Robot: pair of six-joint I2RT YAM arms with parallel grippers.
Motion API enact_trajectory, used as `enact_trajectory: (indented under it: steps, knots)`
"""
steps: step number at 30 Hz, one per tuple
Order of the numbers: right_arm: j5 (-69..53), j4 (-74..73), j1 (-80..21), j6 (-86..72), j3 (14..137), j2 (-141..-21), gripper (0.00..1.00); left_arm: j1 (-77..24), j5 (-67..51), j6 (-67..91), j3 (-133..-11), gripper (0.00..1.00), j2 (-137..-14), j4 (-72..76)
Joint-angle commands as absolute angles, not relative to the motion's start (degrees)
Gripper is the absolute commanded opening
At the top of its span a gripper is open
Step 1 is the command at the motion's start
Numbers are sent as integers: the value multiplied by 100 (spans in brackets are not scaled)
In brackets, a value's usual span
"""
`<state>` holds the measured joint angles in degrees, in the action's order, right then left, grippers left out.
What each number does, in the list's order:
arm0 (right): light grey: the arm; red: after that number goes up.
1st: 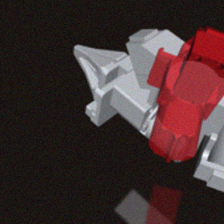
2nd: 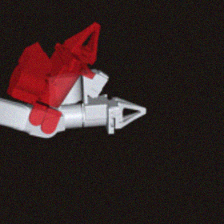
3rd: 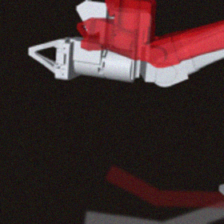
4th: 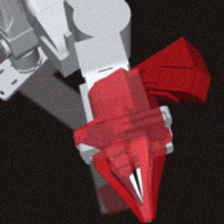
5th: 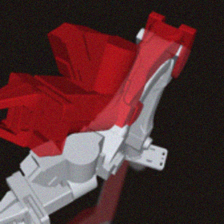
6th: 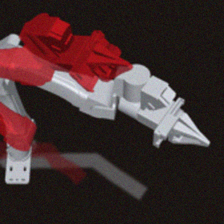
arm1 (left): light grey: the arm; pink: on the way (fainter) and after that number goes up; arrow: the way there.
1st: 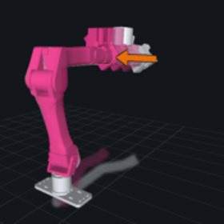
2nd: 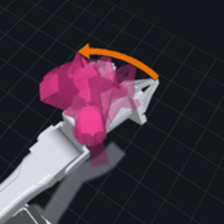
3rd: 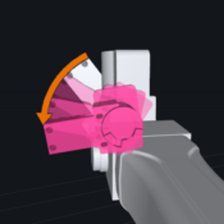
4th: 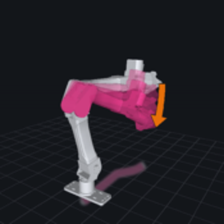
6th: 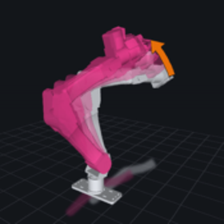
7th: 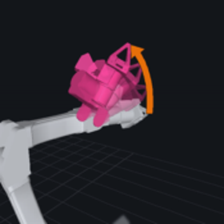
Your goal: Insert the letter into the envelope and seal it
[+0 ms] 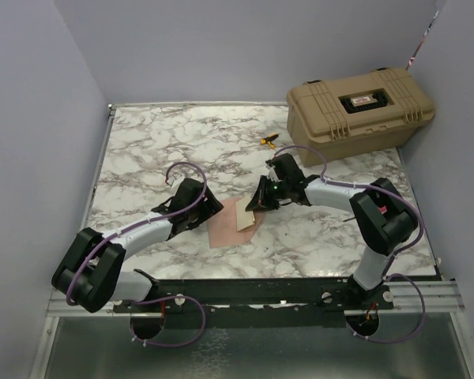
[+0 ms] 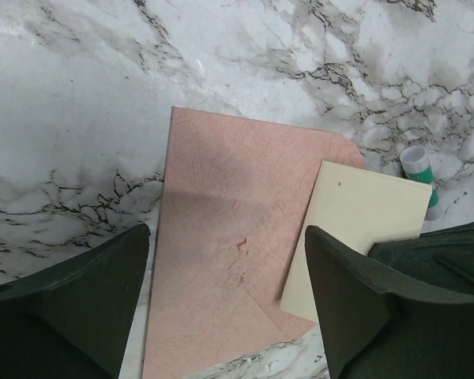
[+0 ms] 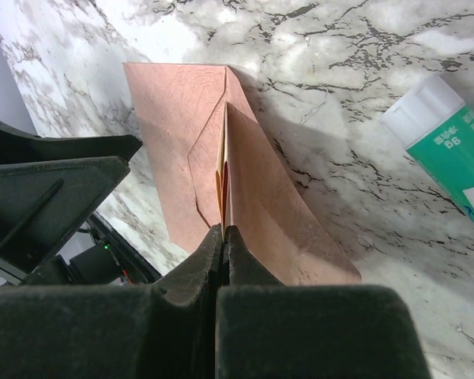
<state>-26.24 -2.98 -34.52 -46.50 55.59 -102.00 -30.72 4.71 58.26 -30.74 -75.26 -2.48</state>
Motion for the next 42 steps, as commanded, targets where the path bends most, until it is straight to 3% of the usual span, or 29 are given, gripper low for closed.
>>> enact_trajectory:
  steps: [1, 39, 42]
  knots:
    - [-2603, -389, -3497, -4655, 5550, -10351, 1, -3067, 187, 5851, -3015, 81, -7724, -714]
    - [-2811, -123, -4252, -4781, 6459, -11401, 1, -3068, 15, 5821, -3042, 80, -7661, -644]
    - [-2777, -112, -4269, -4797, 6429, -11333, 7, -3068, 33, 5823, -3026, 80, -7615, -644]
